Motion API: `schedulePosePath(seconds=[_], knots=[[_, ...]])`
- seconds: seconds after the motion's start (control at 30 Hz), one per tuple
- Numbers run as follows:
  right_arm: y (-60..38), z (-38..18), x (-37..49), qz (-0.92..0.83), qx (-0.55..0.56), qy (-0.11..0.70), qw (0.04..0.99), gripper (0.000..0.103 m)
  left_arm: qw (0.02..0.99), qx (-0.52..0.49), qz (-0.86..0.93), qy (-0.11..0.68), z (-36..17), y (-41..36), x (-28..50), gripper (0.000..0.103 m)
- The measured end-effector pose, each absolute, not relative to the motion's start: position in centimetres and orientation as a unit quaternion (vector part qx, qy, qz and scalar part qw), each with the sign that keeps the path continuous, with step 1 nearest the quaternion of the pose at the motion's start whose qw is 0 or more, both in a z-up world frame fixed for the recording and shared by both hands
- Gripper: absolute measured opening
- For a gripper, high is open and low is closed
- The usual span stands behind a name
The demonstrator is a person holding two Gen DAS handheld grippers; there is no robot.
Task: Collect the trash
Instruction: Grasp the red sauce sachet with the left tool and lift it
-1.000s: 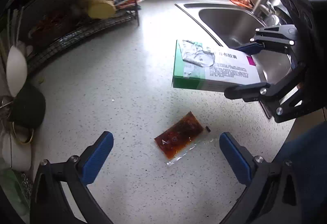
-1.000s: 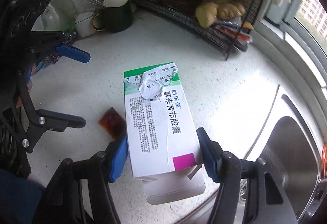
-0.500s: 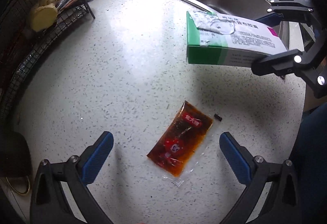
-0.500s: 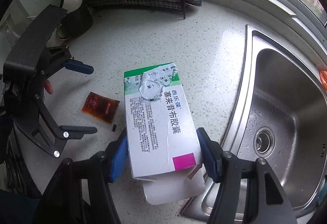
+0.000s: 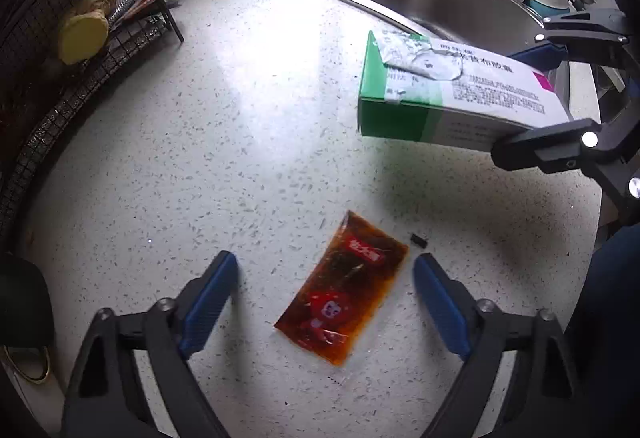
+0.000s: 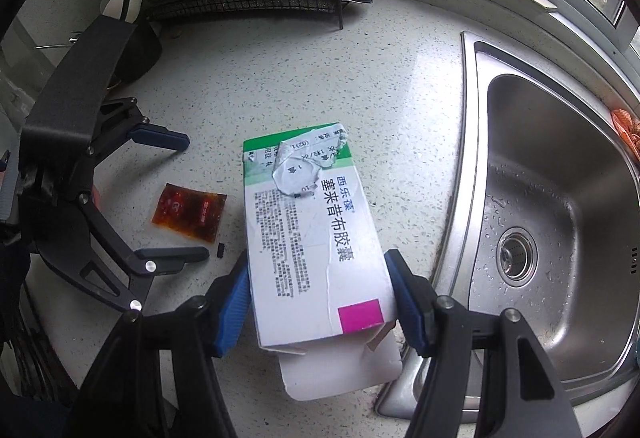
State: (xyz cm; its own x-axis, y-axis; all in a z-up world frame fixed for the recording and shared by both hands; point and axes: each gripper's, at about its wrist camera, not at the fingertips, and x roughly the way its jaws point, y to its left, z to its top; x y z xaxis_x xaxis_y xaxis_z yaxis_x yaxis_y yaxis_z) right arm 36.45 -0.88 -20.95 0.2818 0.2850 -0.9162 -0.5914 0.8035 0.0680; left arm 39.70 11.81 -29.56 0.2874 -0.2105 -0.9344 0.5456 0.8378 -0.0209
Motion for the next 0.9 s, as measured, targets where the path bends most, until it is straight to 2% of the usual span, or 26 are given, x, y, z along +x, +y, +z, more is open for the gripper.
schedulePosePath(seconds=[0.03, 0.1, 0.3, 0.47, 0.9], knots=[[-1.0, -20.9, 36.4, 0.277, -0.143, 0.531, 0.788, 0.061, 0.789, 0.151, -0.240, 0.546, -29.4, 11.8, 39.5, 0.069], [-1.1, -20.8, 36.3, 0.277, -0.138, 0.532, 0.788, 0.061, 0.790, 0.147, -0.239, 0.545, -28.8, 11.6, 39.5, 0.046], [-1.5, -20.8, 36.4, 0.275, -0.132, 0.533, 0.789, 0.061, 0.788, 0.121, -0.238, 0.555, -28.0, 11.4, 39.3, 0.020], [-1.9, -20.4, 36.2, 0.275, -0.131, 0.529, 0.792, 0.061, 0.791, 0.101, -0.222, 0.561, -26.9, 11.5, 37.7, 0.014], [-6.0, -15.5, 35.1, 0.276, -0.120, 0.495, 0.815, 0.061, 0.823, 0.065, -0.194, 0.530, -18.6, 7.3, 35.6, 0.013]])
